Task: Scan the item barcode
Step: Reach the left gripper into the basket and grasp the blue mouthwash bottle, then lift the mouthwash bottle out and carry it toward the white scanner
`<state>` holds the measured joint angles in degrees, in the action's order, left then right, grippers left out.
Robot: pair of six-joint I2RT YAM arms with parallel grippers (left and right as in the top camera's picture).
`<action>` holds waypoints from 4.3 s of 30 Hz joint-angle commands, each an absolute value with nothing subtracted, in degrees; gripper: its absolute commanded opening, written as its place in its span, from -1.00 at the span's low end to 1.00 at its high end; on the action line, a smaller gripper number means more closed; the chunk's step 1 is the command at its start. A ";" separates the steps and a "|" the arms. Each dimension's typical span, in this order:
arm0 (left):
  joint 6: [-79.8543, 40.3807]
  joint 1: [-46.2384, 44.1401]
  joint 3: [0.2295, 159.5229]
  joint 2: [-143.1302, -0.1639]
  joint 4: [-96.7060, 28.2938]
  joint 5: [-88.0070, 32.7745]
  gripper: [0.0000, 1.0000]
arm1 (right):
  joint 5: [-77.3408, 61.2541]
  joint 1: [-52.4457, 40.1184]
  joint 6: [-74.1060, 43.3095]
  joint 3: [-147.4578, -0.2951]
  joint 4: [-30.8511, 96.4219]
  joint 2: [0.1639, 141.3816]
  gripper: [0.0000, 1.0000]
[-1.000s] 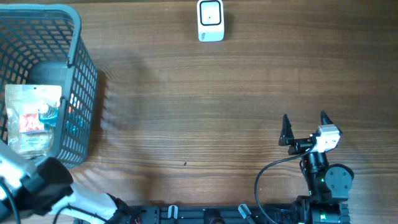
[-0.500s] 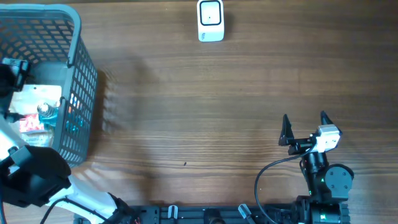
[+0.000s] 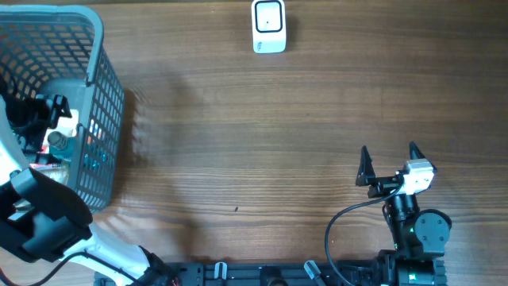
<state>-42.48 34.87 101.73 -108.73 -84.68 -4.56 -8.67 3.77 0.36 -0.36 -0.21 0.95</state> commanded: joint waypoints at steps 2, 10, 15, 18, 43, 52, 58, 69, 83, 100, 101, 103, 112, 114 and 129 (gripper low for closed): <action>-43.97 34.94 99.85 -108.55 -82.85 -3.79 1.00 | -8.10 3.55 1.30 -0.32 -0.45 0.64 0.99; -43.97 34.72 99.50 -108.55 -83.99 -4.91 0.81 | -8.10 3.55 1.32 -0.32 -0.45 0.64 1.00; -43.94 34.61 99.42 -108.55 -85.38 -5.10 0.47 | -8.10 3.55 1.32 -0.32 -0.45 0.64 1.00; -43.94 34.61 99.44 -108.55 -85.97 -5.10 0.13 | -8.10 3.55 1.32 -0.32 -0.45 0.64 1.00; -43.92 34.68 102.02 -108.51 -85.65 -8.71 -0.92 | -8.10 3.55 1.32 -0.32 -0.45 0.64 1.00; -43.77 34.79 116.62 -105.25 -89.97 -8.75 -0.92 | -8.10 3.55 1.32 -0.32 -0.45 0.64 1.00; -43.79 34.76 128.77 -98.65 -92.38 -8.78 -0.92 | -8.10 3.55 1.32 -0.32 -0.45 0.64 1.00; -43.83 34.70 132.14 -78.17 -86.89 -13.41 -0.92 | -8.10 3.55 1.32 -0.32 -0.45 0.64 1.00; -43.81 11.46 132.11 -75.70 -88.62 -27.57 -0.92 | -8.10 3.55 1.32 -0.32 -0.45 0.64 1.00; -42.50 -23.46 130.56 -111.04 -96.51 1.08 -0.92 | -8.10 3.55 1.32 -0.32 -0.45 0.64 1.00; -42.48 -23.97 130.34 -112.60 -96.51 2.35 -0.92 | -8.10 3.55 1.32 -0.32 -0.45 0.64 1.00; -42.52 -24.93 130.26 -116.71 -96.44 3.07 -0.92 | -8.10 3.55 1.32 -0.32 -0.45 0.64 1.00; -42.46 -27.90 129.95 -128.75 -89.06 2.70 -0.92 | -8.10 3.55 1.32 -0.32 -0.45 0.64 1.00; -42.46 -28.05 129.95 -129.84 -85.60 2.66 -0.82 | -8.10 3.55 1.32 -0.32 -0.45 0.64 1.00; -42.46 -27.97 129.97 -130.17 -81.87 2.63 0.21 | -8.12 3.55 1.32 -0.32 -0.45 0.64 1.00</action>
<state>-42.74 -28.12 129.60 -130.45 -81.80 1.89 -8.67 3.77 0.36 -0.36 -0.21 0.95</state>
